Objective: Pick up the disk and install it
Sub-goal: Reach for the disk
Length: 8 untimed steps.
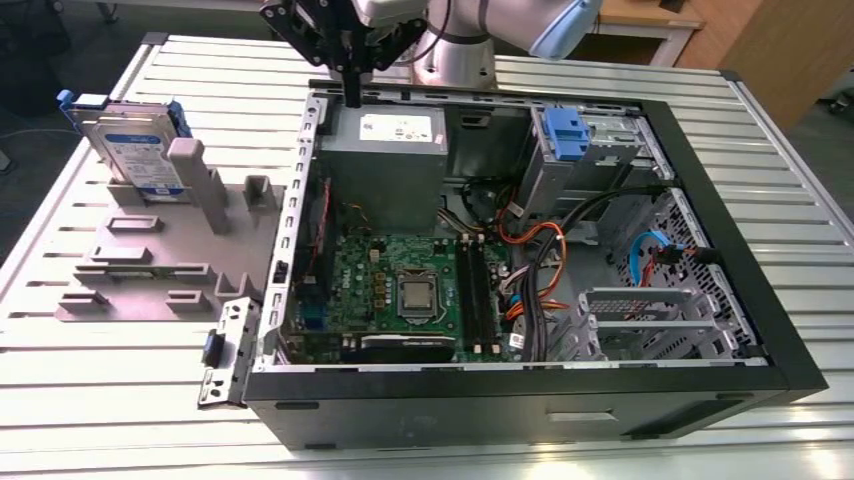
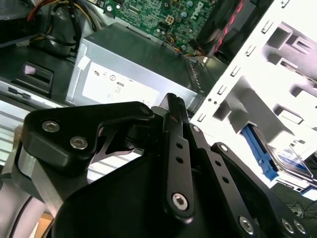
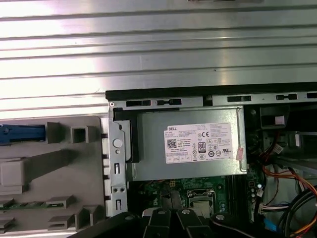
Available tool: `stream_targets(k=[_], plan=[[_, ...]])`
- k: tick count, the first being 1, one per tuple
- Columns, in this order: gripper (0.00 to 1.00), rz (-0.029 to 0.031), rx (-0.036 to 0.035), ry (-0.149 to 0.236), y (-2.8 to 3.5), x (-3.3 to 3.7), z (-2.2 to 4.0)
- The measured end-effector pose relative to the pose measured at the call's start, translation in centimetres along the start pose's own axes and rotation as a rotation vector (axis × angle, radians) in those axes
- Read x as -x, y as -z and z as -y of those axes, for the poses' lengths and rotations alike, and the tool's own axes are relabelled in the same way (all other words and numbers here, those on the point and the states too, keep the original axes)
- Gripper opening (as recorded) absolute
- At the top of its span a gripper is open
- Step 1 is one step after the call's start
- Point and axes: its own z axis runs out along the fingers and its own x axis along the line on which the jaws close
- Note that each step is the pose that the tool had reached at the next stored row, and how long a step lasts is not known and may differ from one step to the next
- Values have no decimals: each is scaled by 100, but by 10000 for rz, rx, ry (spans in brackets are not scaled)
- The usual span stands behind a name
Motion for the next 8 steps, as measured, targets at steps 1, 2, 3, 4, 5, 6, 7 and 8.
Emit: stream_targets(k=[1,2,3,4,5,6,7,8], plan=[[11,0,0,0,1,-33,2],[11,1,0,-1,1,-67,5],[11,1,0,-2,2,-97,7],[11,1,0,-2,2,-125,9],[11,1,0,-1,3,-147,11],[11,1,0,-1,3,-168,12],[11,1,0,-1,3,-185,13],[11,0,0,-1,3,-201,15]])
